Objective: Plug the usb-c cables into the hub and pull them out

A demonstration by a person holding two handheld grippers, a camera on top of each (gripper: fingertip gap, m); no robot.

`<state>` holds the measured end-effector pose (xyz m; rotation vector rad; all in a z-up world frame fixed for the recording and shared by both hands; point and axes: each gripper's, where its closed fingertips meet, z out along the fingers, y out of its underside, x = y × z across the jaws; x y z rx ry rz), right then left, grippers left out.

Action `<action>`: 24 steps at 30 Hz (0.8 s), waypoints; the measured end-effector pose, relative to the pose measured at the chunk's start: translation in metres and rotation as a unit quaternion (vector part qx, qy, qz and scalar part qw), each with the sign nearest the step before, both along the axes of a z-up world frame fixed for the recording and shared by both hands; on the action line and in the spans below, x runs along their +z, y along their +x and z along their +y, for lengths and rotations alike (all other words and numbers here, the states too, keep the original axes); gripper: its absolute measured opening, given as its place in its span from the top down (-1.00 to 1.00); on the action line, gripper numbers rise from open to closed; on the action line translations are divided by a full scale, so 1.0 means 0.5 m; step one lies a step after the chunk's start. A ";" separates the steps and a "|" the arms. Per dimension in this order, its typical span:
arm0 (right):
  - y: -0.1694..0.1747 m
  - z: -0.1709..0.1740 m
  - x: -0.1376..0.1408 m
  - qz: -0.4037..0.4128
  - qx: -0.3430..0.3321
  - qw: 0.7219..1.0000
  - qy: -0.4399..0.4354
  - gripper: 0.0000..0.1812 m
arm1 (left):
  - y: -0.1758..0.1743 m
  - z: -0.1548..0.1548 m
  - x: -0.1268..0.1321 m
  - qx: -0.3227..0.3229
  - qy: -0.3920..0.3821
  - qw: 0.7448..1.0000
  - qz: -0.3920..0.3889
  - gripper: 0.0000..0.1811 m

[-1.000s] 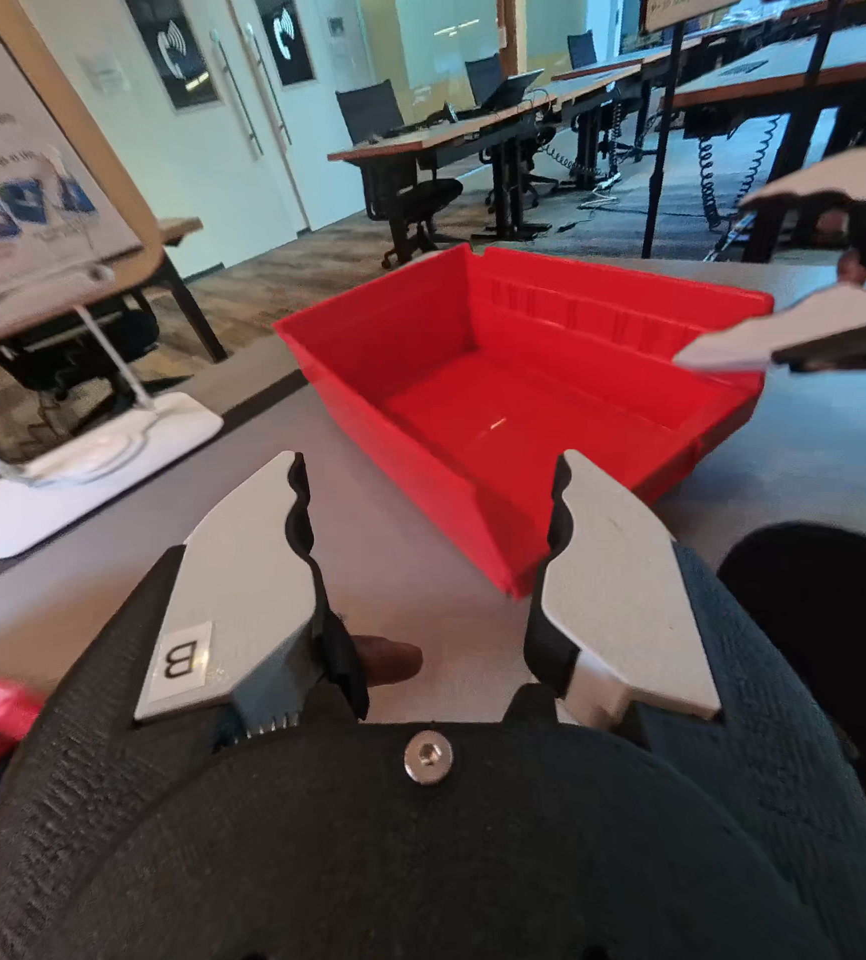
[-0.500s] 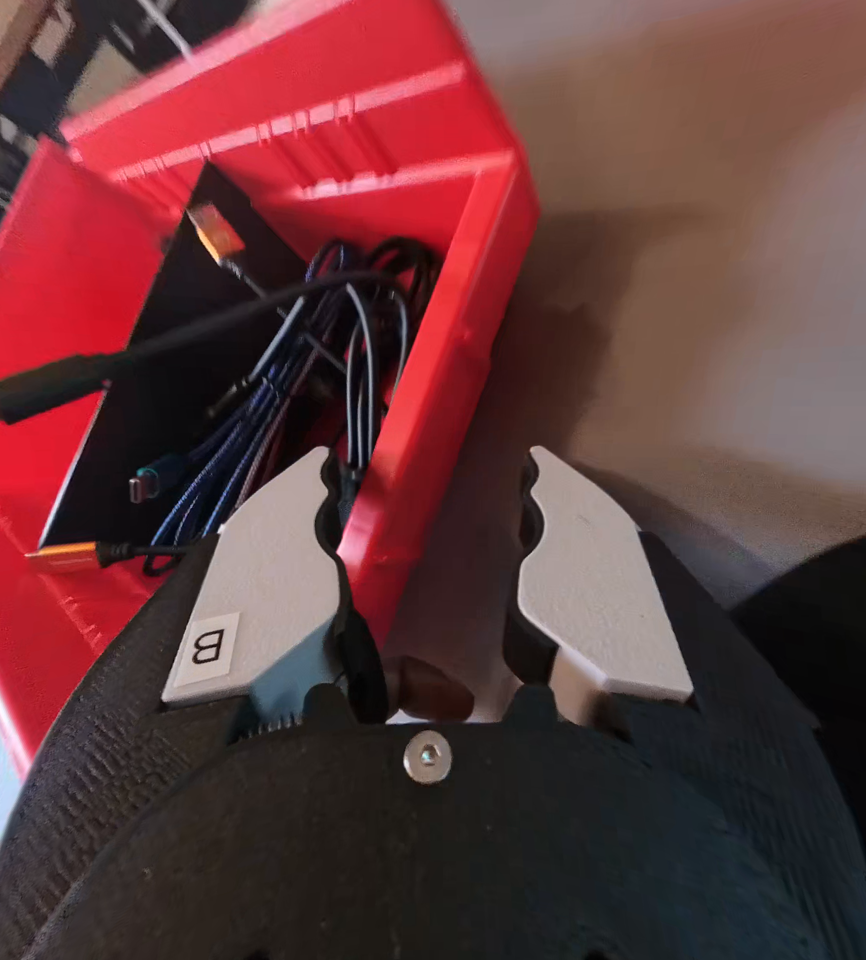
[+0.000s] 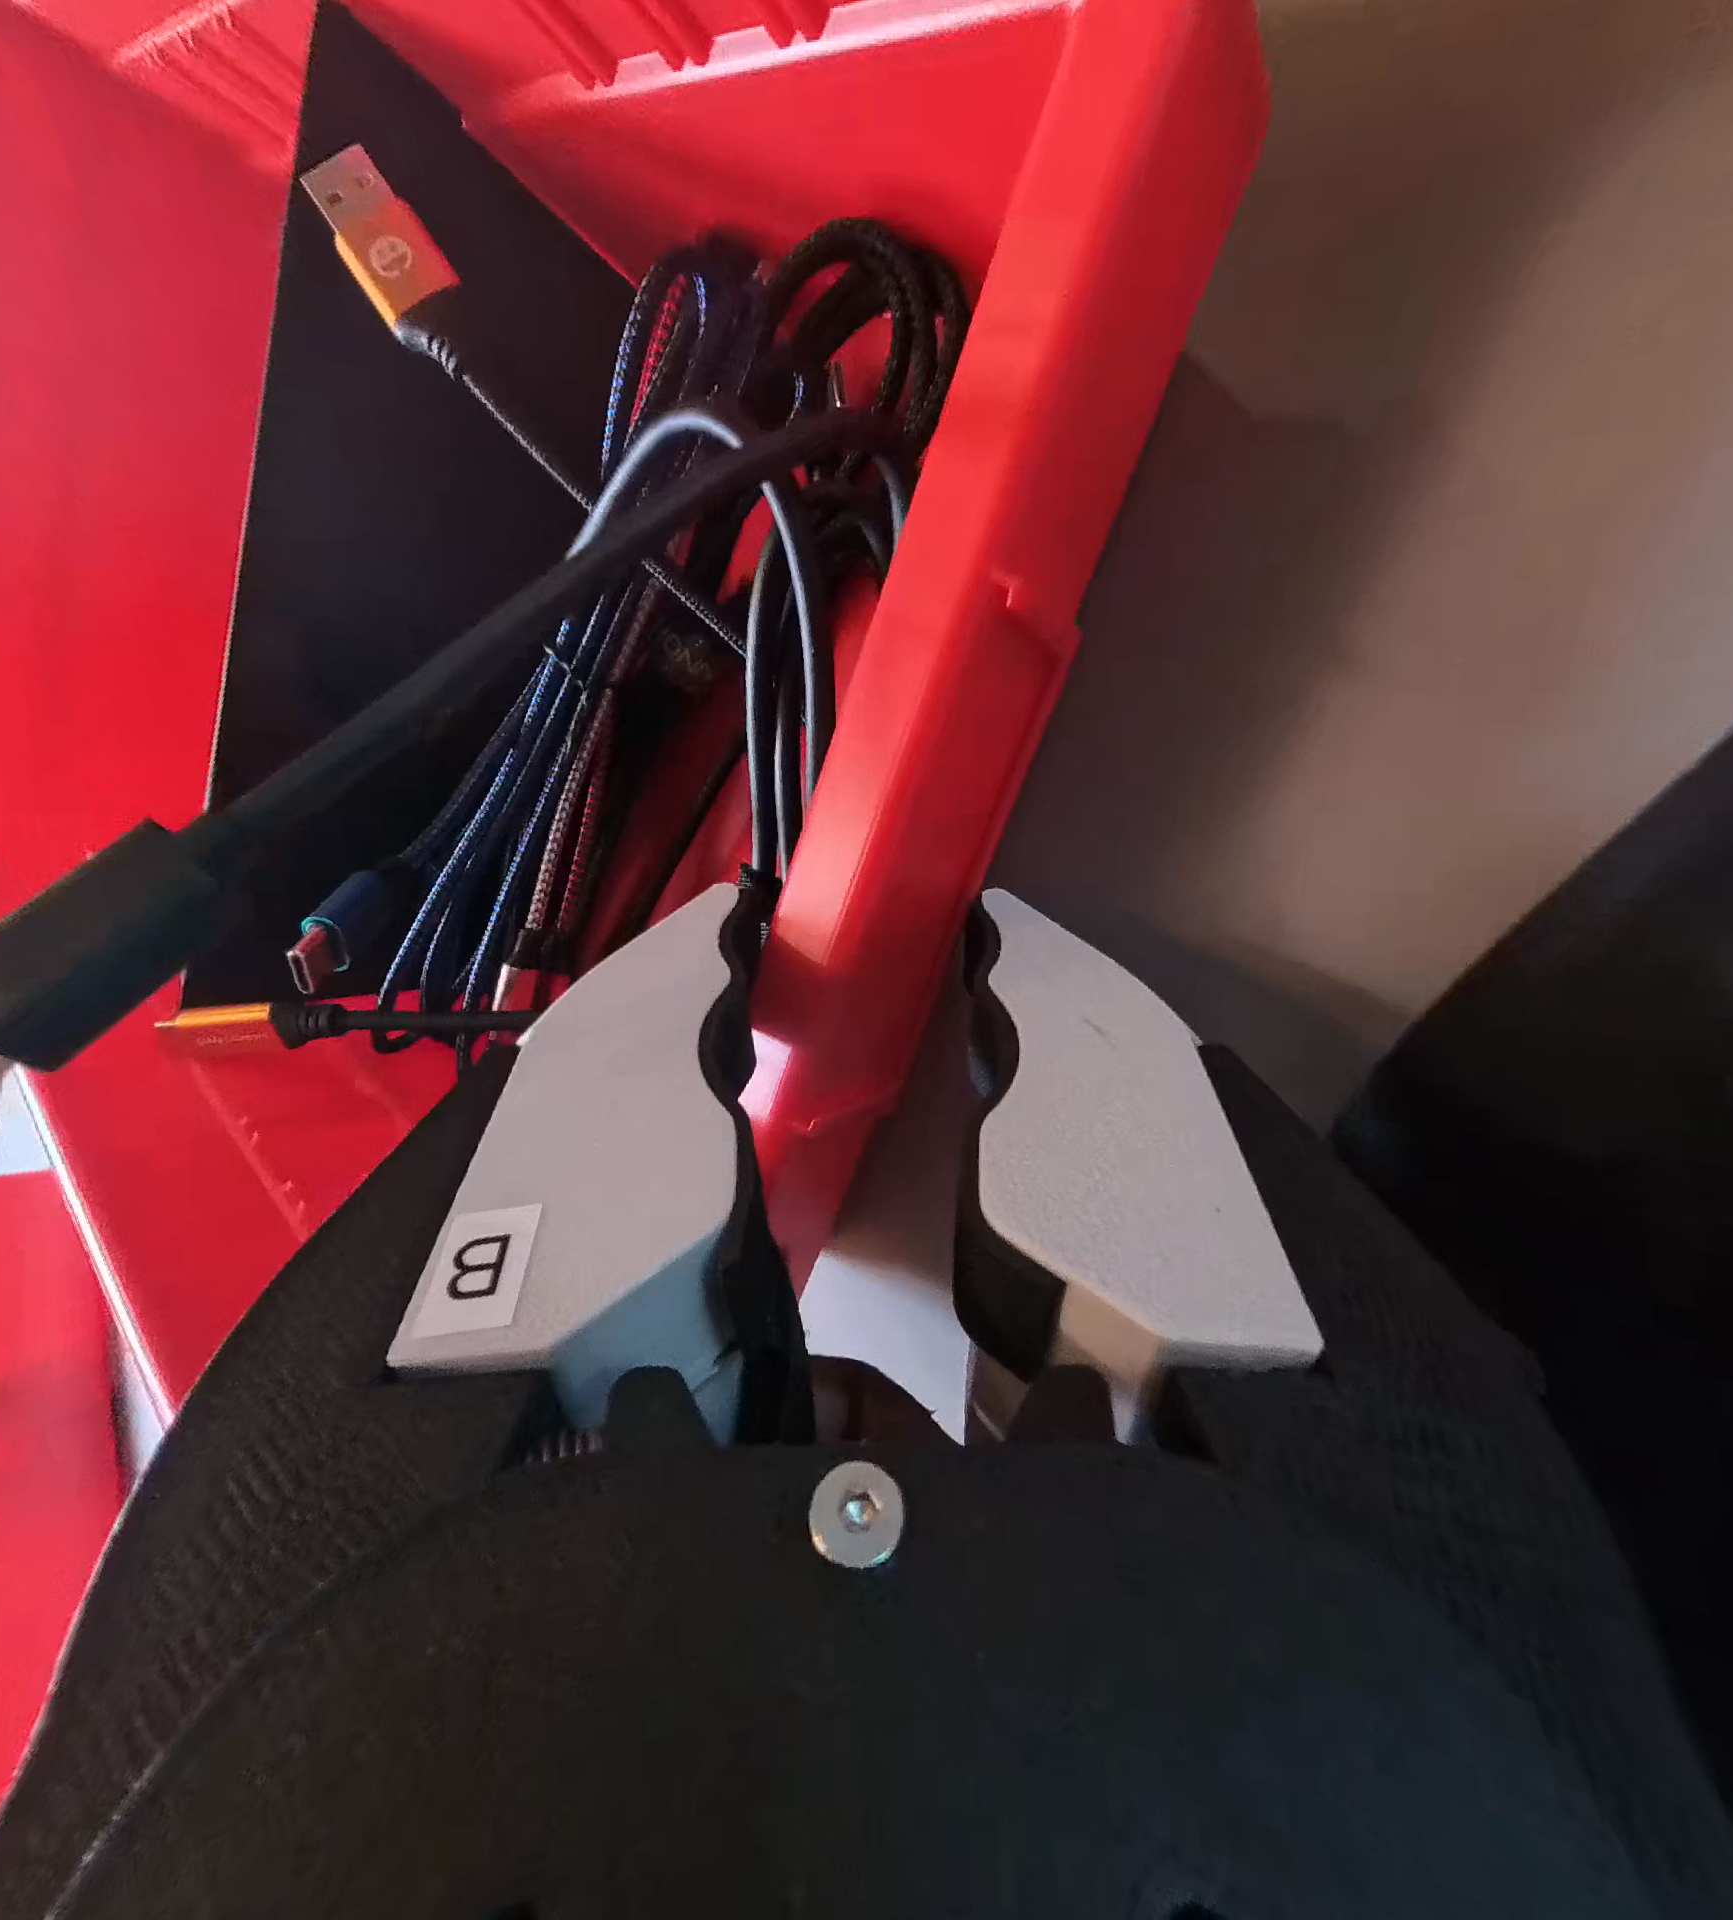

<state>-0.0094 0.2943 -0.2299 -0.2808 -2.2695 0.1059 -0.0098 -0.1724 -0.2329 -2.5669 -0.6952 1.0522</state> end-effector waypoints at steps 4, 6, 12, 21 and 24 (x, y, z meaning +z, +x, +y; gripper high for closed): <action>0.012 0.051 -0.001 -0.003 -0.011 1.000 0.006 0.62 | 0.032 -0.048 0.000 -0.027 -0.011 1.000 -0.005 0.58; 0.018 0.079 -0.002 -0.009 -0.012 1.000 0.011 0.62 | 0.051 -0.077 -0.001 -0.041 -0.012 0.999 -0.016 0.58; 0.041 0.159 -0.004 -0.036 -0.009 0.999 0.026 0.61 | 0.100 -0.153 -0.002 -0.066 -0.019 0.997 -0.046 0.58; 0.080 0.213 -0.006 -0.058 -0.017 0.998 0.030 0.61 | 0.147 -0.209 -0.003 -0.045 -0.030 0.997 -0.047 0.57; 0.083 0.222 -0.005 -0.067 -0.022 0.997 0.035 0.60 | 0.160 -0.227 -0.003 -0.042 -0.036 0.997 -0.051 0.57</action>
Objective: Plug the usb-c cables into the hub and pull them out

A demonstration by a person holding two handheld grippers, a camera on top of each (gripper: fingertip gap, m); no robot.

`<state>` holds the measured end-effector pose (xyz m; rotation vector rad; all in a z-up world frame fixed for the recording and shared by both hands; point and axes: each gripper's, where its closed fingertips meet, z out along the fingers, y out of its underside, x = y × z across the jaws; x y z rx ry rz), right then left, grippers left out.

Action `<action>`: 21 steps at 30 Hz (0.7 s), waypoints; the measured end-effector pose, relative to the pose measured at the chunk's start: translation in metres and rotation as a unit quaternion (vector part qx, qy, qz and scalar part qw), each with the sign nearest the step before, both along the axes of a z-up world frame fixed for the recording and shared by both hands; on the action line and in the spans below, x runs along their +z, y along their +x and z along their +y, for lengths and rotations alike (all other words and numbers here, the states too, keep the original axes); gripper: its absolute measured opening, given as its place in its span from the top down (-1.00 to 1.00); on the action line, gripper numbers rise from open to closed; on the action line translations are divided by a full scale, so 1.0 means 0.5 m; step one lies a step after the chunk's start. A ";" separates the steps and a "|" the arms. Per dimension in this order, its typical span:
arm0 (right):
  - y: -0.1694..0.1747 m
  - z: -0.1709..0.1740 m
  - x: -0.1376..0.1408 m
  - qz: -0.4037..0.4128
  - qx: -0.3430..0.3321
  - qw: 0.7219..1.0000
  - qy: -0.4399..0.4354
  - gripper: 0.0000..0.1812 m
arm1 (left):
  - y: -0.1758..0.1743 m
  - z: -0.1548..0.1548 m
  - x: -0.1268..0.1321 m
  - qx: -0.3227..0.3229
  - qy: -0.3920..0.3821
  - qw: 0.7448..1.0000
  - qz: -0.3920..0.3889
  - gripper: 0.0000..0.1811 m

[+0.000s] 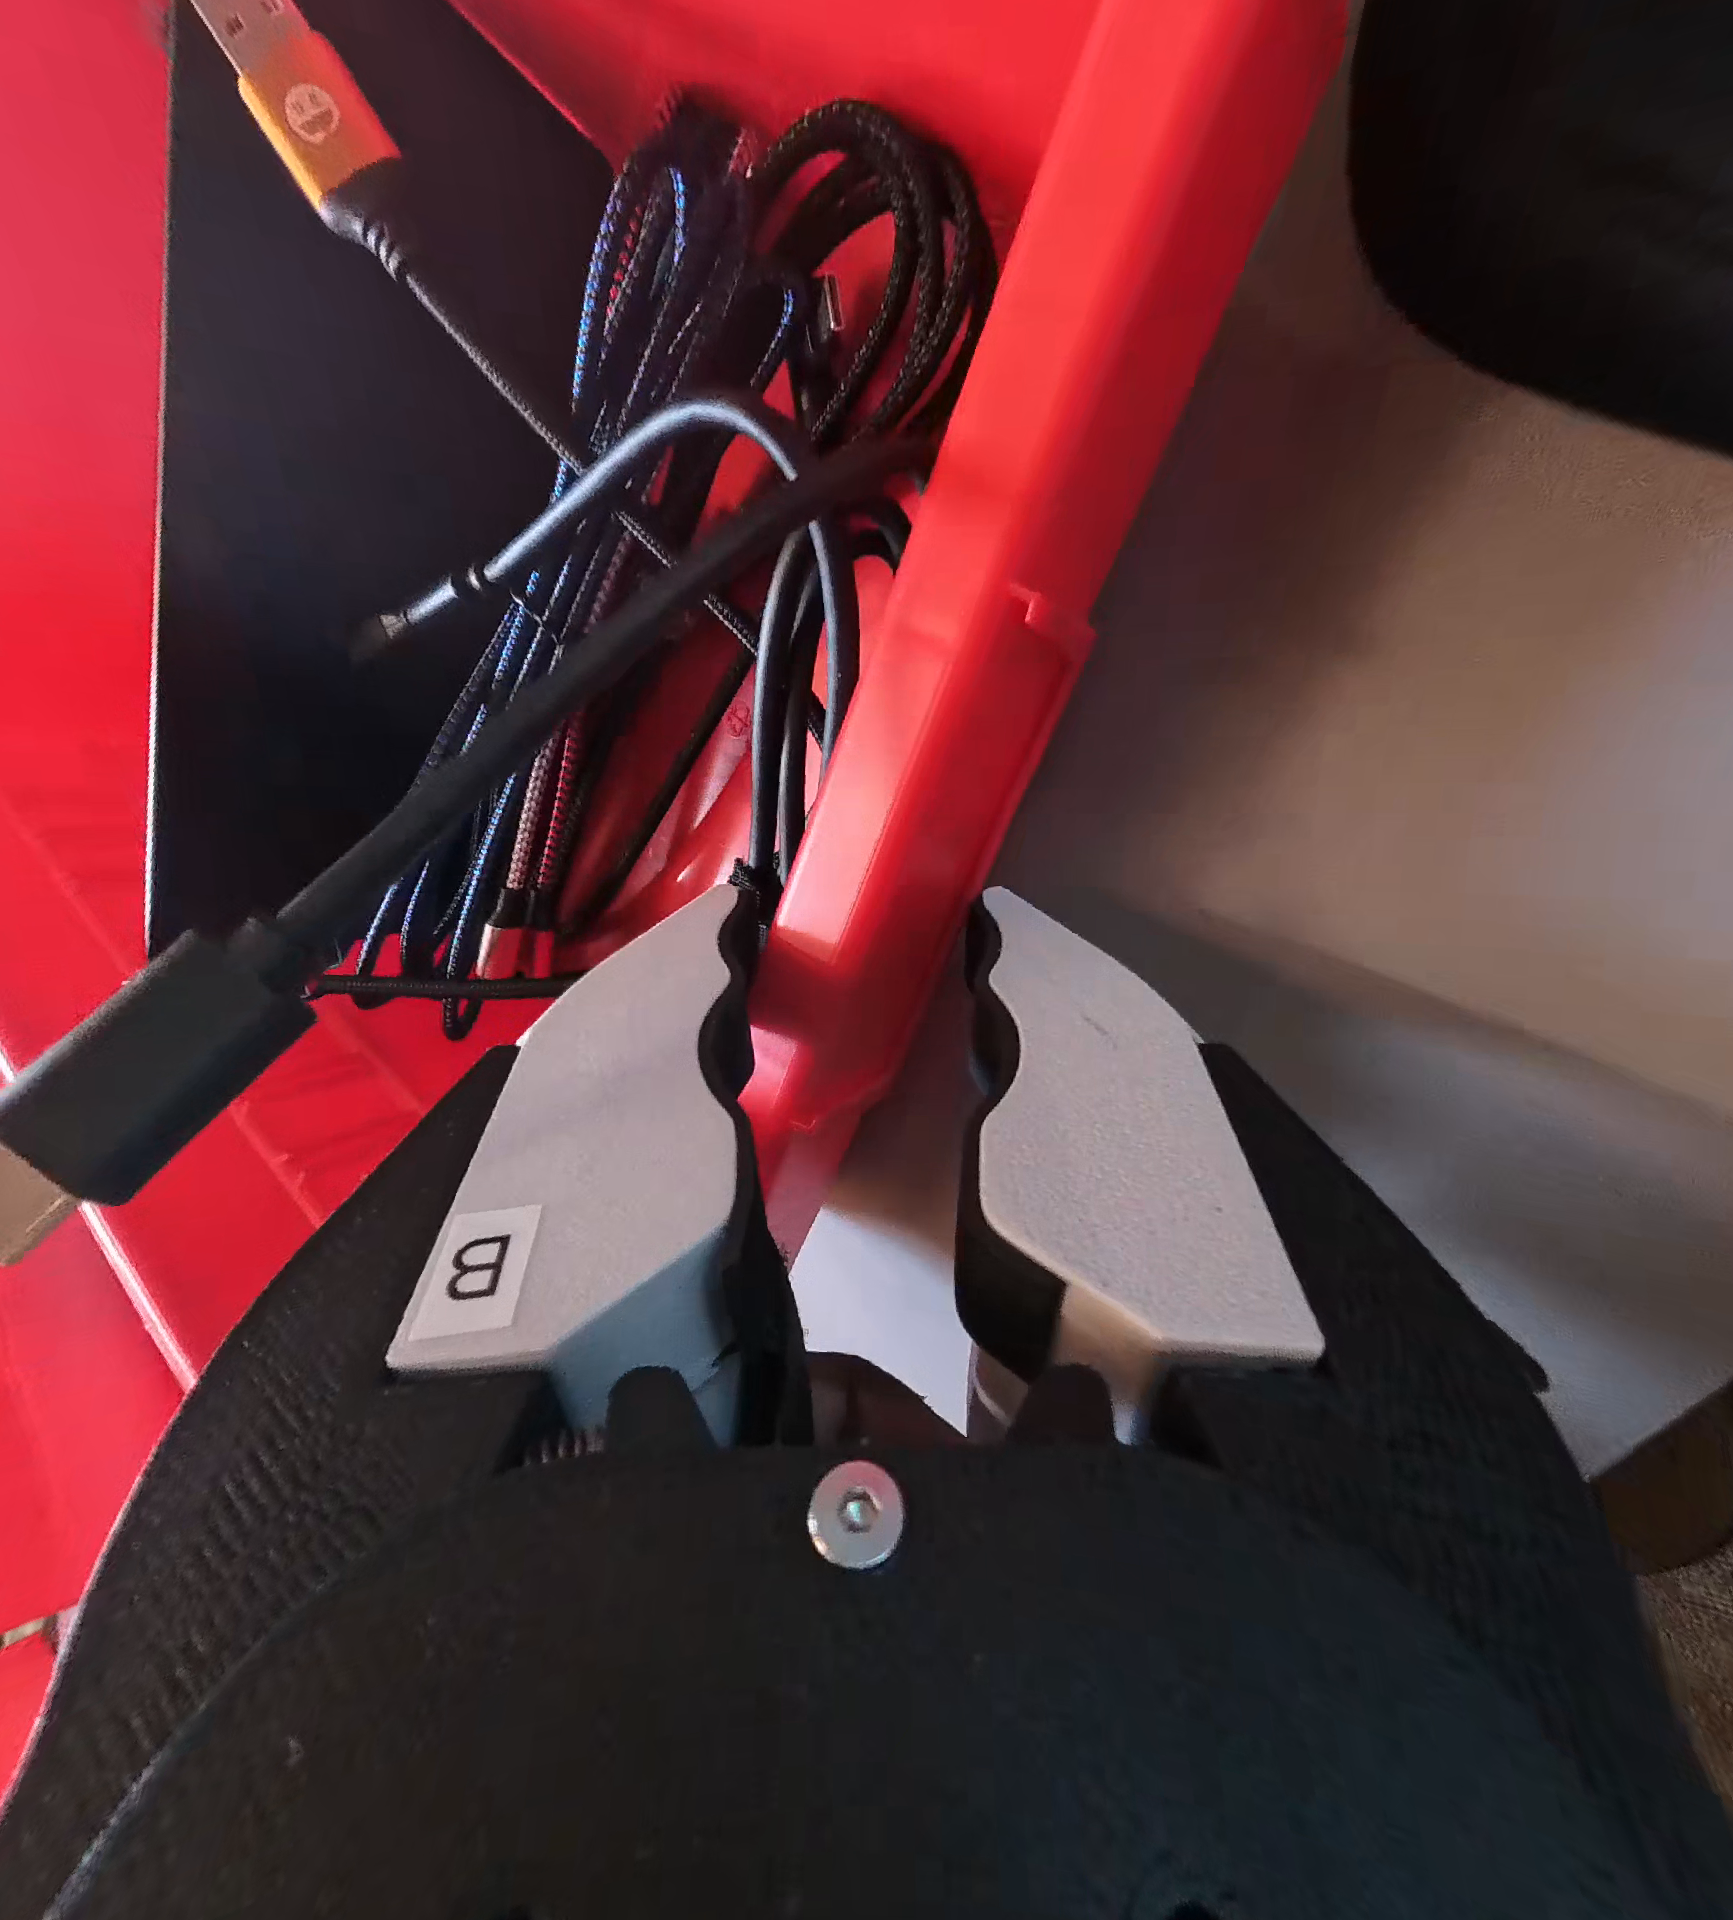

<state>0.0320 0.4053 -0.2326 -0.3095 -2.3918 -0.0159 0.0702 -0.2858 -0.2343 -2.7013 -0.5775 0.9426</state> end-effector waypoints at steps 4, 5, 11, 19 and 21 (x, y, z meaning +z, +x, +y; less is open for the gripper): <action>0.000 0.000 0.000 0.000 0.005 1.000 0.006 0.61 | 0.011 -0.019 0.000 -0.002 0.000 1.000 -0.001 0.57; 0.000 0.000 0.000 0.000 0.006 1.000 0.007 0.61 | 0.012 -0.022 0.000 -0.004 -0.001 1.000 0.000 0.57; 0.011 -0.027 0.012 -0.019 0.008 0.998 -0.065 0.41 | 0.015 -0.035 -0.001 0.026 0.007 1.000 0.002 0.51; 0.007 -0.193 0.187 0.034 0.047 0.941 -0.333 -0.02 | 0.039 0.020 0.075 0.026 0.130 0.991 0.021 0.40; 0.008 -0.249 0.247 0.059 0.075 0.907 -0.410 -0.07 | 0.052 0.047 0.122 0.013 0.193 0.981 0.034 0.36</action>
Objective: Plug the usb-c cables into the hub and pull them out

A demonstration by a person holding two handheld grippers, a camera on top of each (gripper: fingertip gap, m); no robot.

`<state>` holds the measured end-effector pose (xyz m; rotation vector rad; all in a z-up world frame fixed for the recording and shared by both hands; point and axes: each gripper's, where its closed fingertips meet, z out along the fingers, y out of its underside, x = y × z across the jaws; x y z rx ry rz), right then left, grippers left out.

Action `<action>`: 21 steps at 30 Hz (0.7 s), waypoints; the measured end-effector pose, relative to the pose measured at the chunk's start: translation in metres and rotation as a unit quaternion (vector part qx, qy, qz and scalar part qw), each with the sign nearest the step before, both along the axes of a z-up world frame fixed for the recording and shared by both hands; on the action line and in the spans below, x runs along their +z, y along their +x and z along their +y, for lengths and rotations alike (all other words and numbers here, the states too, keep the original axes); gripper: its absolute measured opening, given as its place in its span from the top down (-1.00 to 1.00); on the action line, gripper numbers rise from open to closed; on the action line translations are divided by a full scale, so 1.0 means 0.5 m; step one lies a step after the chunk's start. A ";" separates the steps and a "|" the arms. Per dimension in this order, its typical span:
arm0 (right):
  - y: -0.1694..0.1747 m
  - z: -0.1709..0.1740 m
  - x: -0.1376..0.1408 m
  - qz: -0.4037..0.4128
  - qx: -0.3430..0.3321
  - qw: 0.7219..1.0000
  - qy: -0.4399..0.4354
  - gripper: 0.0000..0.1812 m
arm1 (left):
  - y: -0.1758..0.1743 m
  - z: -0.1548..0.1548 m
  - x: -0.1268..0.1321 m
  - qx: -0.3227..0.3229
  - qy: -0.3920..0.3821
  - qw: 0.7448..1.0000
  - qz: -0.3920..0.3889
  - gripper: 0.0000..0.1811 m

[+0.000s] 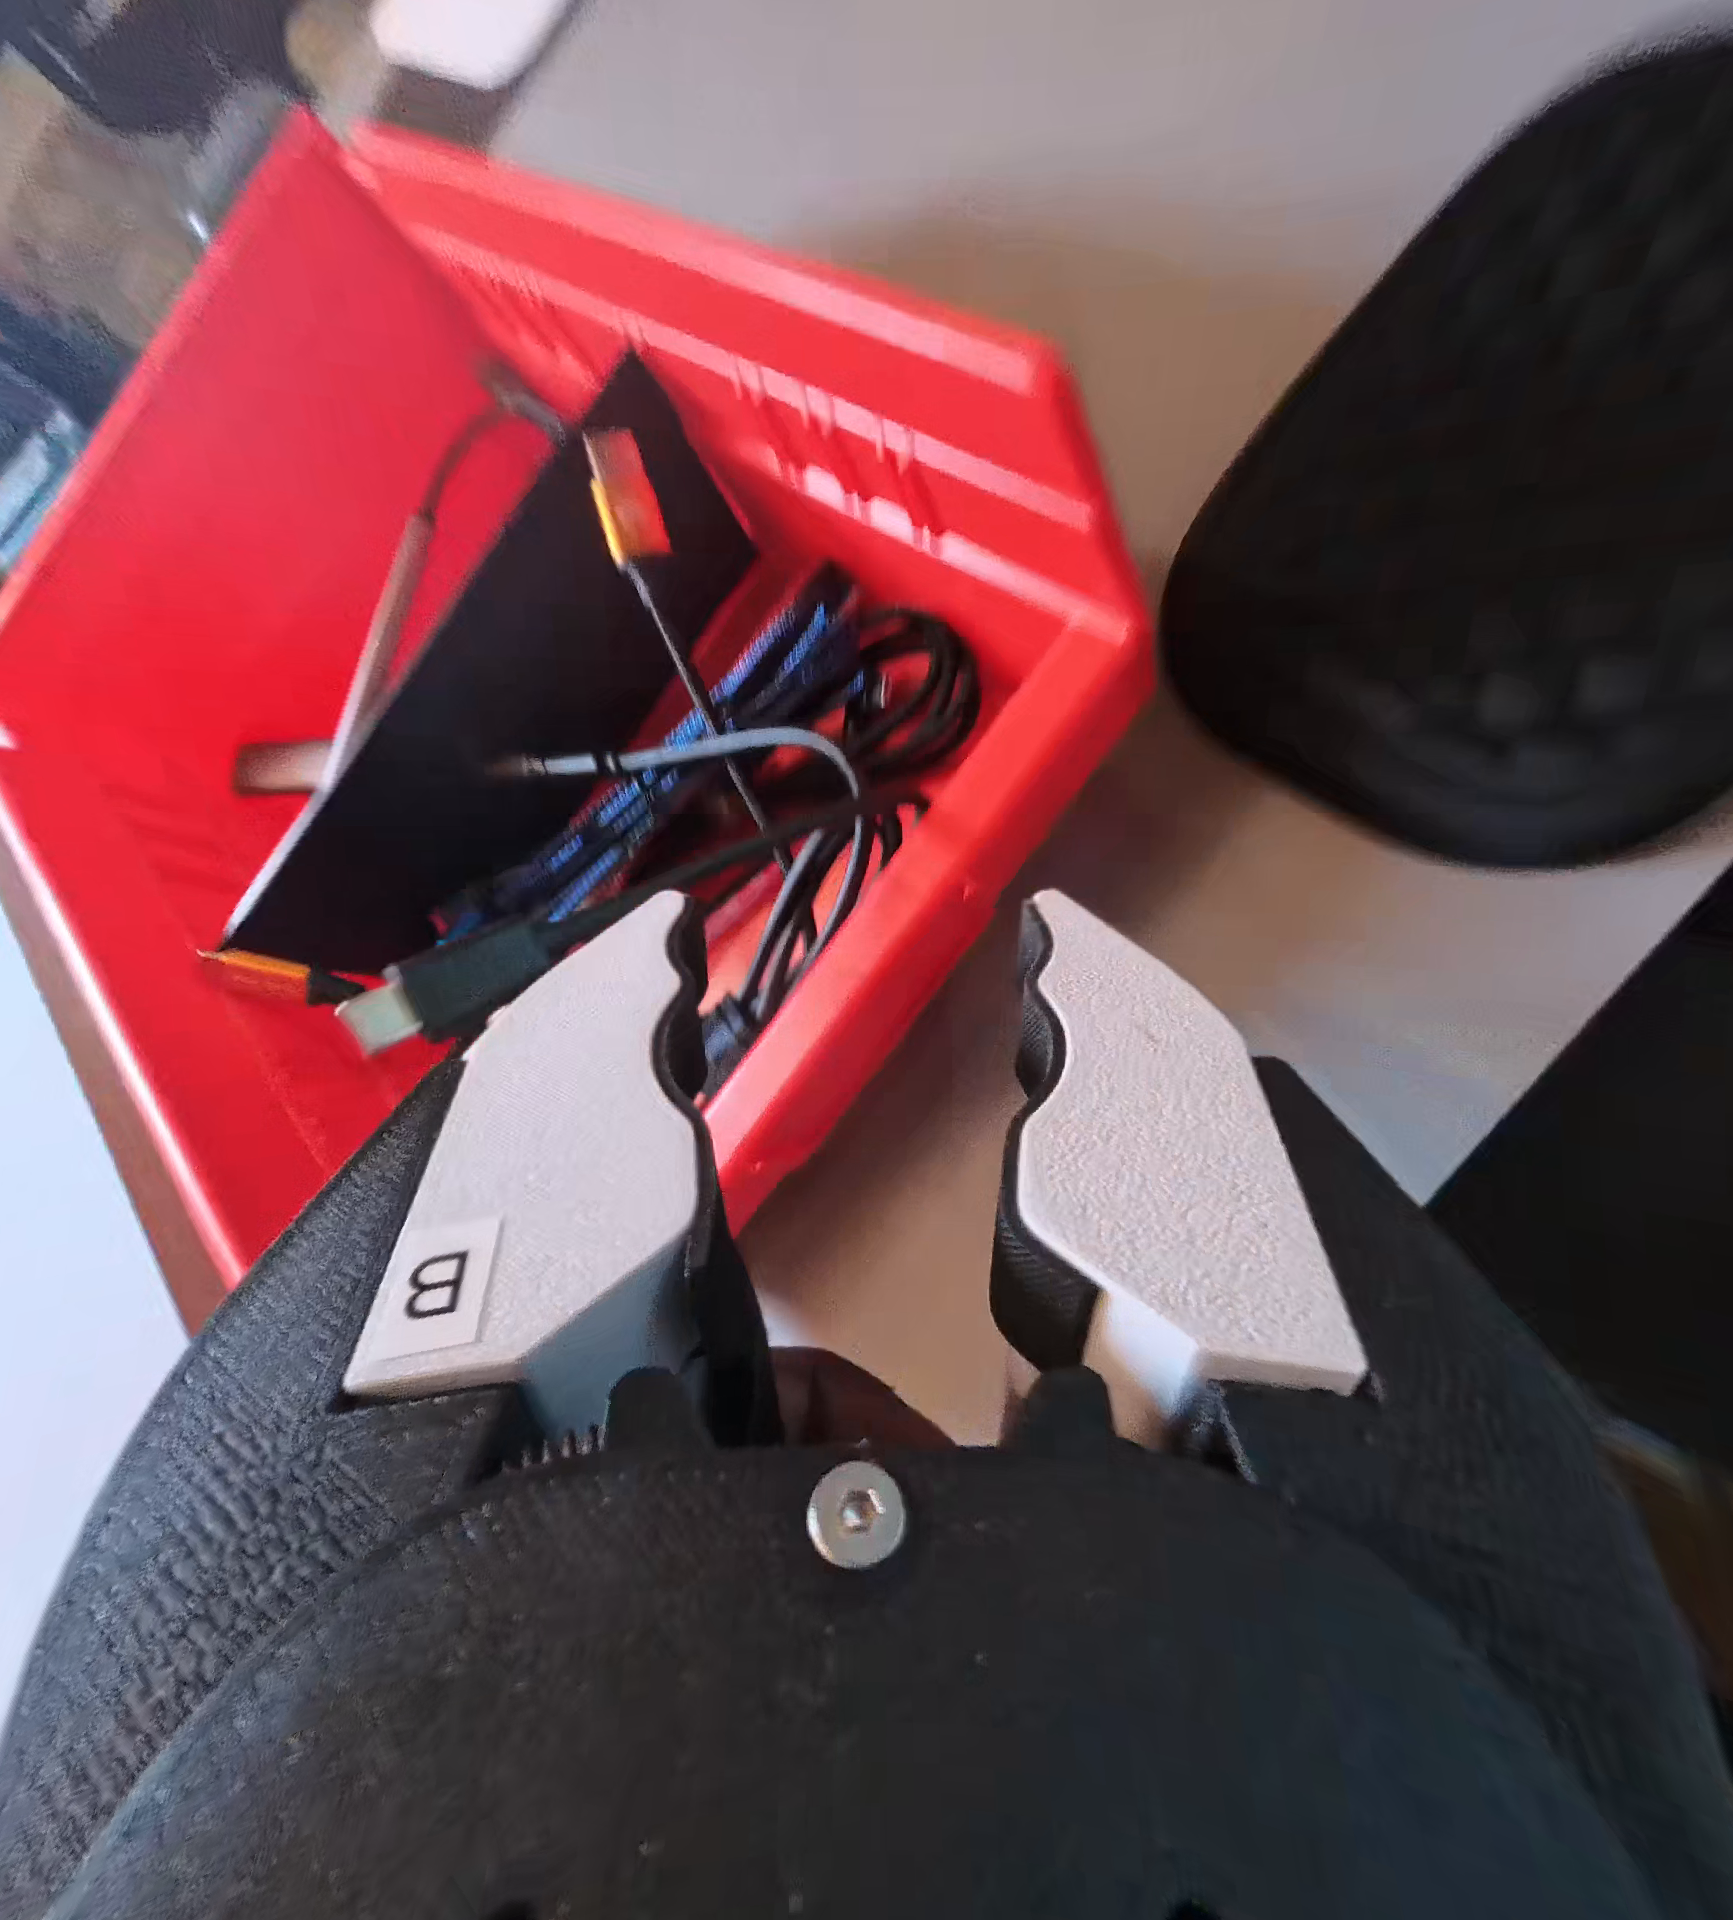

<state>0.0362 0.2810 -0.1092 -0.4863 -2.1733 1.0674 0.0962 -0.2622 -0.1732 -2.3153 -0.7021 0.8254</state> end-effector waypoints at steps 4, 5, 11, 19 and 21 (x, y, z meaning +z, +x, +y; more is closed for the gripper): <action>0.010 -0.106 0.105 0.053 0.054 0.984 -0.161 -0.12 | -0.011 0.025 0.120 0.018 0.135 0.988 0.069 0.33; 0.012 -0.129 0.129 0.071 0.064 0.975 -0.200 -0.12 | -0.016 0.027 0.147 0.025 0.166 0.982 0.085 0.32; 0.005 -0.249 0.181 0.139 0.123 0.888 -0.421 0.06 | -0.087 0.020 0.248 0.062 0.264 0.957 0.104 0.30; -0.020 -0.352 0.052 0.053 0.154 0.903 -0.398 0.00 | -0.300 -0.032 0.166 0.085 0.056 0.994 -0.051 0.30; -0.022 -0.350 0.052 0.062 0.151 0.903 -0.397 0.04 | -0.340 -0.031 0.112 0.082 0.032 0.990 -0.110 0.33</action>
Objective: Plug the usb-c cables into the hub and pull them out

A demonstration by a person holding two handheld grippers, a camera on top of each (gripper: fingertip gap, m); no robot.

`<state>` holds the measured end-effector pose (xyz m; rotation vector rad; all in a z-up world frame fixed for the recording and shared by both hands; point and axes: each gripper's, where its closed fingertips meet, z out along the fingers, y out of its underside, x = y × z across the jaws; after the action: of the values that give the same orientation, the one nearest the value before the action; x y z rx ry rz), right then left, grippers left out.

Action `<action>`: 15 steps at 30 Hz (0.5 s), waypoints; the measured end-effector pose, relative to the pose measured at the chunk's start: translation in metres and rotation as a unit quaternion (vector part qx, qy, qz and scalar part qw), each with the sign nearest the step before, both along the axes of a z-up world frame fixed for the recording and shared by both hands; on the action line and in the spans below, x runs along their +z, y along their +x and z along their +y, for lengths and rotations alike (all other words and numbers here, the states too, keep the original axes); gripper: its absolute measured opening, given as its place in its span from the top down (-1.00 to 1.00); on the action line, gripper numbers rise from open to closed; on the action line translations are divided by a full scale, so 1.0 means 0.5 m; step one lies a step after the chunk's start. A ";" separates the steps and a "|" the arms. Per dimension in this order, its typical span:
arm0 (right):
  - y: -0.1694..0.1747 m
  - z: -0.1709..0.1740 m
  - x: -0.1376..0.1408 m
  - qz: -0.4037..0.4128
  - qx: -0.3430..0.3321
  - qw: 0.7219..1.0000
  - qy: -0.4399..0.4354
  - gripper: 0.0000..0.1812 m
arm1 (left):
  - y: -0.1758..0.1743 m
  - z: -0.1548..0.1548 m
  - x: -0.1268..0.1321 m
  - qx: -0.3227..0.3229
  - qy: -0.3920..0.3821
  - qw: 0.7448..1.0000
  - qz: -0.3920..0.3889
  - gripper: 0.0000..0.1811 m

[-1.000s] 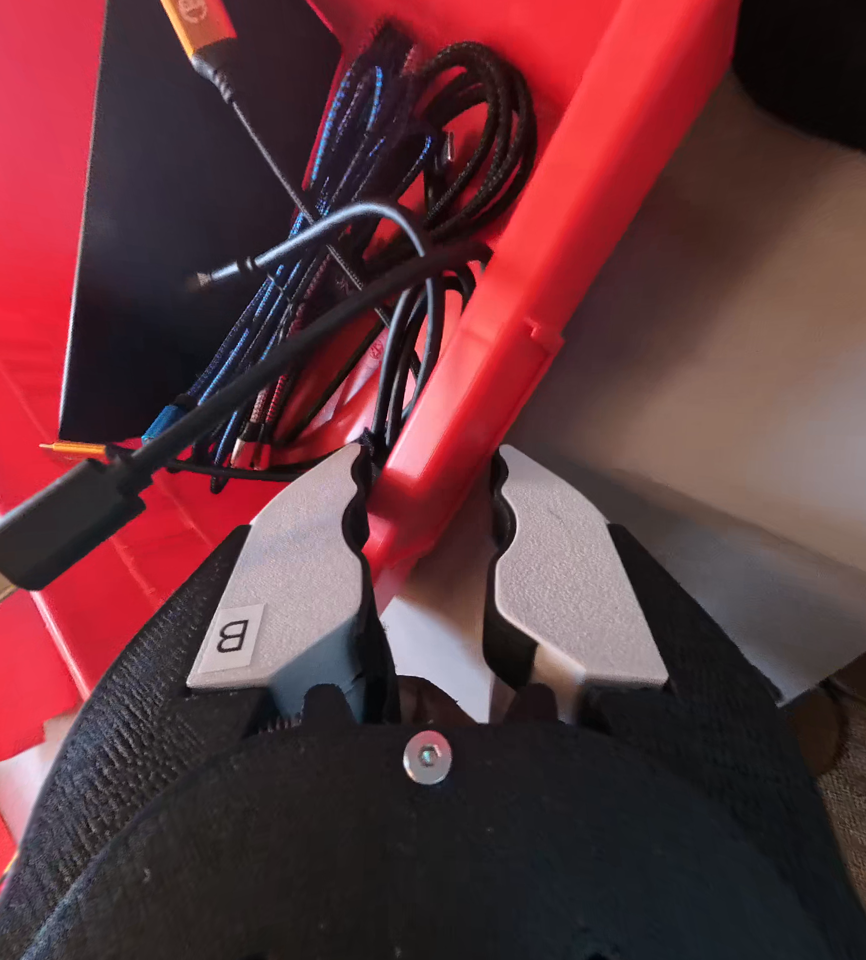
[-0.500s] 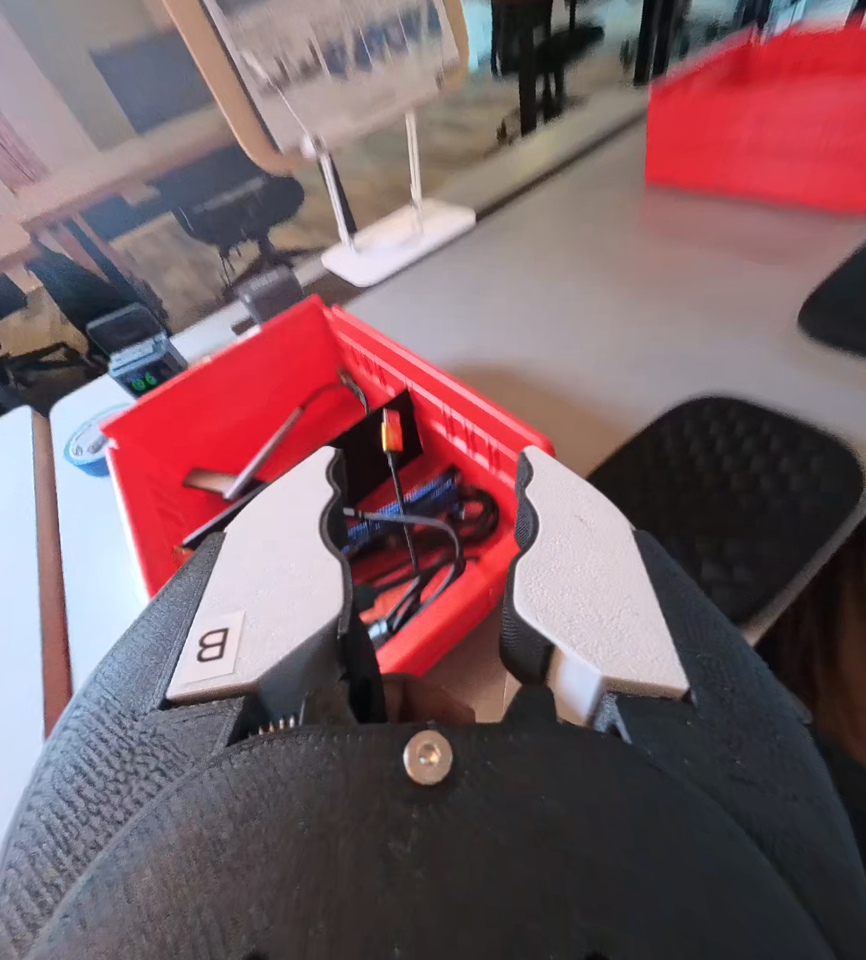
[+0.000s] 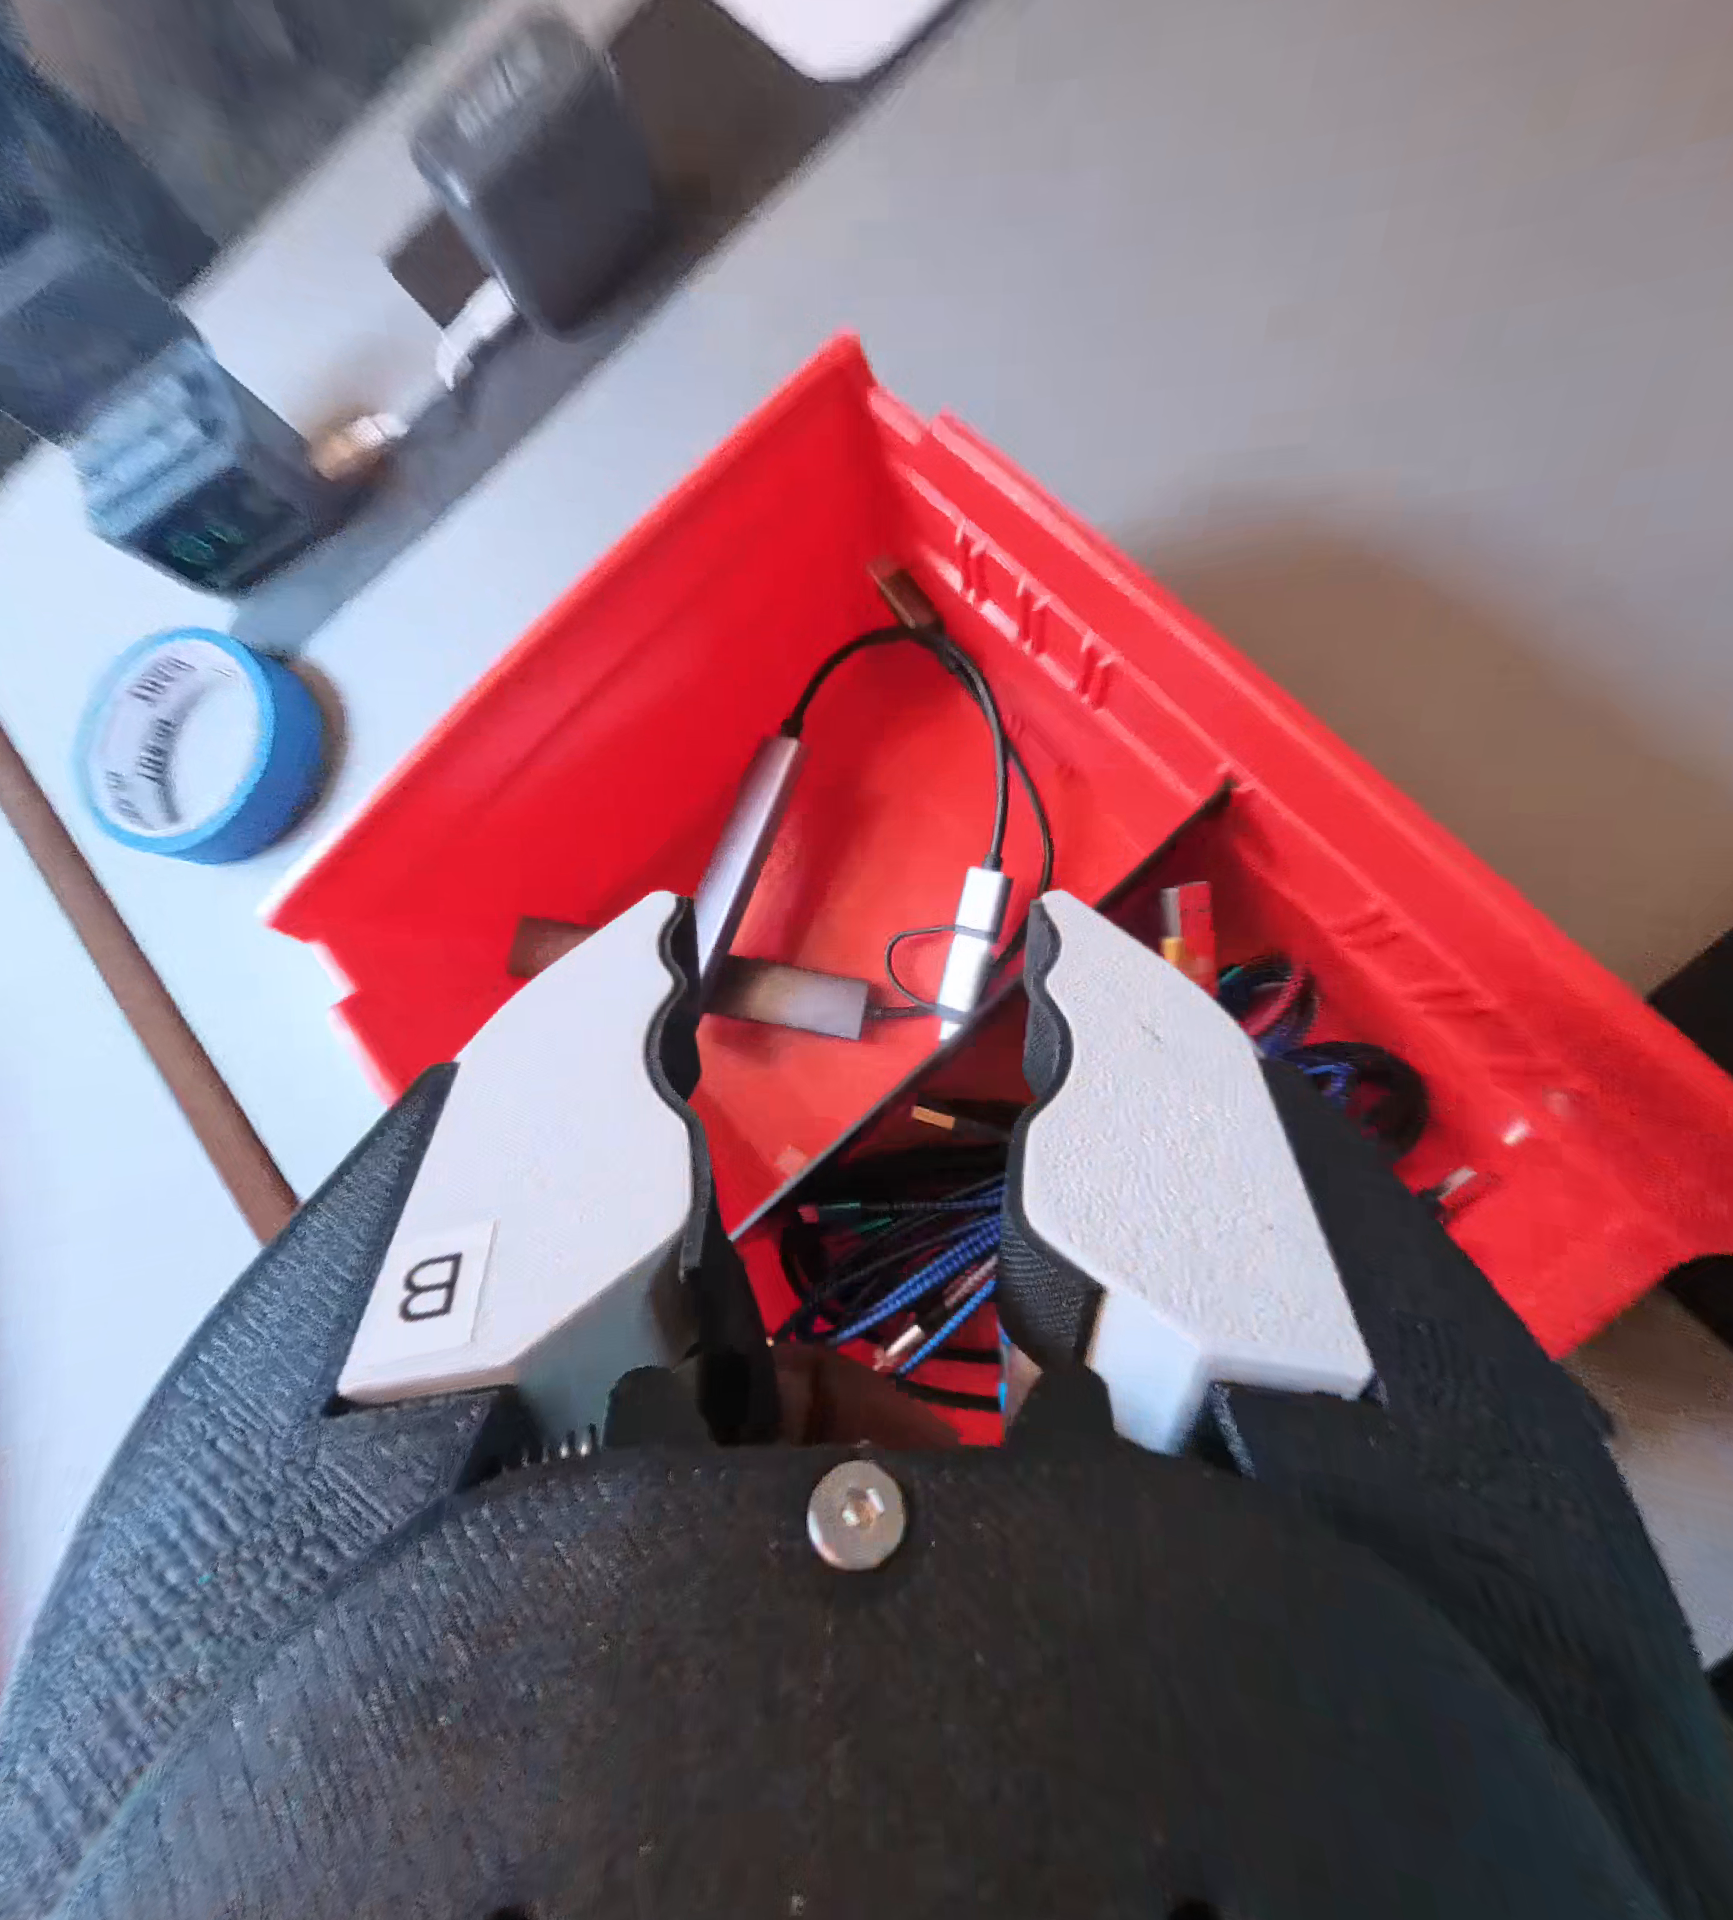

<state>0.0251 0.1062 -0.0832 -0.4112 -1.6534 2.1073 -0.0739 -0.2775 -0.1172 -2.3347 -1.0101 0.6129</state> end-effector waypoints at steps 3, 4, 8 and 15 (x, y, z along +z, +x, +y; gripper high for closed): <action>0.000 0.003 0.001 -0.015 0.012 1.000 -0.016 0.05 | -0.053 -0.030 -0.078 0.006 -0.074 0.996 -0.052 0.36; -0.002 0.005 0.001 -0.017 0.012 1.000 -0.020 0.05 | -0.067 -0.037 -0.100 0.011 -0.087 0.994 -0.065 0.38; -0.004 0.010 -0.001 -0.025 0.014 0.999 -0.027 0.08 | -0.101 -0.057 -0.165 0.021 -0.137 0.986 -0.092 0.42; -0.002 0.005 -0.010 -0.025 0.014 1.000 -0.011 0.11 | -0.132 -0.071 -0.226 0.010 -0.246 0.965 -0.085 0.51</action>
<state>0.0238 0.1087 -0.0880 -0.4534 -1.6744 2.1537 -0.1397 -0.3129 -0.2301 -2.8562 -1.0484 0.7495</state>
